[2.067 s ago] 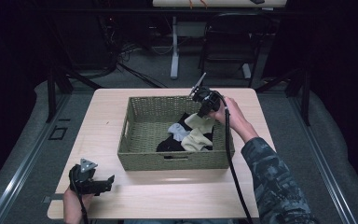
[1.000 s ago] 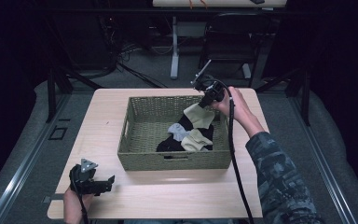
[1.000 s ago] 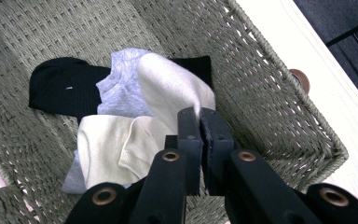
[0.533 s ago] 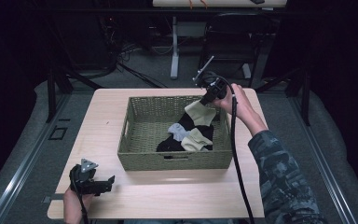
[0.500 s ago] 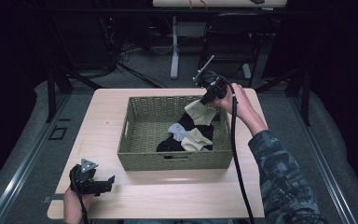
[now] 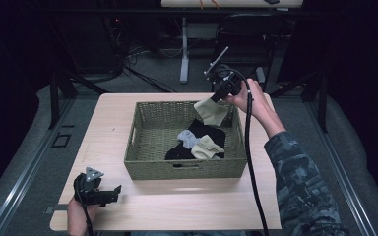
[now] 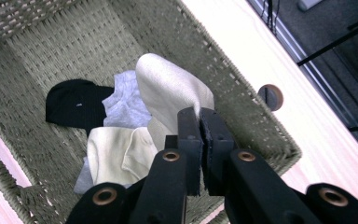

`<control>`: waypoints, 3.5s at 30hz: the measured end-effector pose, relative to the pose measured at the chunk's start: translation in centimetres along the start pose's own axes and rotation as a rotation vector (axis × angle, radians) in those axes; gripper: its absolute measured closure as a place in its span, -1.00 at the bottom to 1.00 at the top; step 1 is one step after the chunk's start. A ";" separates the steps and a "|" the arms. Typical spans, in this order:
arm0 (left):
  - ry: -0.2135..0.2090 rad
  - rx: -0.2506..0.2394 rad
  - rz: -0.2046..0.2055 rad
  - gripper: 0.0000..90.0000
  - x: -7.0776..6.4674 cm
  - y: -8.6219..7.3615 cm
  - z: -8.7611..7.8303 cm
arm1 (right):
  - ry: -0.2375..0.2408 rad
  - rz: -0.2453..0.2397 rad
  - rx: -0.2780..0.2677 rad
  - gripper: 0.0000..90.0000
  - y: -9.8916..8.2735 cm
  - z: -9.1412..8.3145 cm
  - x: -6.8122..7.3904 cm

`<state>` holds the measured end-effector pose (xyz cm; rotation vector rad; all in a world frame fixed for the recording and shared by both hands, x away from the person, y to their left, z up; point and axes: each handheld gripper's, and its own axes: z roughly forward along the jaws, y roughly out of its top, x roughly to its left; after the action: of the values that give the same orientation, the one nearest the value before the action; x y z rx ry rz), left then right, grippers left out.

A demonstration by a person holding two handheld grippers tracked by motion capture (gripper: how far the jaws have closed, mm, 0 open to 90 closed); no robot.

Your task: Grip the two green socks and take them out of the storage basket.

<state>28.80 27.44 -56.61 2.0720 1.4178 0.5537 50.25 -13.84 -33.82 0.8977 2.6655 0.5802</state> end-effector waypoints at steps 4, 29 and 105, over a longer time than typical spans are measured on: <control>-0.001 0.001 0.000 -1.00 0.0 0.0 0.0 | -0.011 0.002 -0.016 0.96 0.3 -1.2 -0.2; 0.000 0.006 0.000 -1.00 -0.1 0.0 0.0 | -0.124 0.083 -0.074 0.96 -3.8 -7.7 -3.3; 0.005 0.006 0.007 -1.00 -0.2 0.1 0.1 | -0.032 0.332 0.040 -0.38 -15.2 0.5 -5.2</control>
<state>28.88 27.22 -56.63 2.0827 1.4175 0.5582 46.61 -28.01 -40.54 1.3625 2.5238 0.5773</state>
